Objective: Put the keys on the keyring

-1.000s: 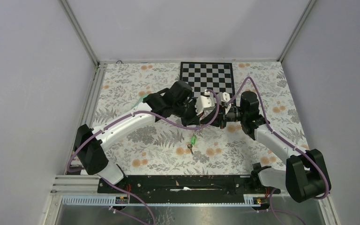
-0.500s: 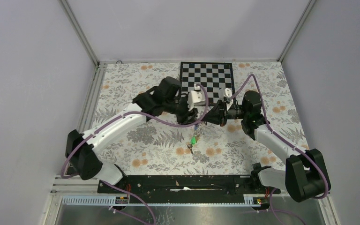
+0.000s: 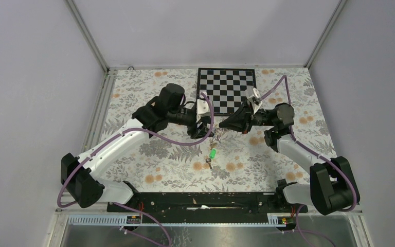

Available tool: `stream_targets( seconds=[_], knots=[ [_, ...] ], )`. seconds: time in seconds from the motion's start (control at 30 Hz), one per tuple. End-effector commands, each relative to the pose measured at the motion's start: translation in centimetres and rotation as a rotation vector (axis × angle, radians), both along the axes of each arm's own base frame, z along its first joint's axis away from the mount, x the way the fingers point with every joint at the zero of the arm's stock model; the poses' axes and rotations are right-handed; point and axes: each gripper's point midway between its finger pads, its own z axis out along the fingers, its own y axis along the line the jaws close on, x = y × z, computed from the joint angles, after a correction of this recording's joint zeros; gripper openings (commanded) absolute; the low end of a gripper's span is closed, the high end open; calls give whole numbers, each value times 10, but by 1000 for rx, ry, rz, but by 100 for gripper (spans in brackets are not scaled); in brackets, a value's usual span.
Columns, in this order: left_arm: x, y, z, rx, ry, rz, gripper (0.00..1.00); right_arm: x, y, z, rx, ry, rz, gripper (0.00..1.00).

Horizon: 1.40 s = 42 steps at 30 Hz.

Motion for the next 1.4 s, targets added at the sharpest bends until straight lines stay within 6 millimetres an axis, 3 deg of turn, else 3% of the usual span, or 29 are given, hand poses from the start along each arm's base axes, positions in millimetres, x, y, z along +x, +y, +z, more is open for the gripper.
stream_targets(
  seconds=[0.0,0.3,0.5,0.67,0.93,1.13,1.37],
  knots=[
    [9,-7,9,-53,-48,8,55,-3,-1,31,70,-72,-7,0],
    [18,-18,2,-66,1,91,46,7,-1,27,90,-41,-59,0],
    [33,-27,3,-67,43,217,46,14,0,16,79,-35,-84,0],
    [28,-31,-4,-67,72,213,44,18,1,11,69,-28,-88,0],
    [7,-27,-20,-53,45,91,17,20,0,11,63,-29,-90,0],
    [-2,-25,-29,-41,30,32,7,21,-1,12,63,-34,-92,0],
    [5,-20,-21,-34,-20,61,0,17,-2,2,26,-52,-78,0]
  ],
)
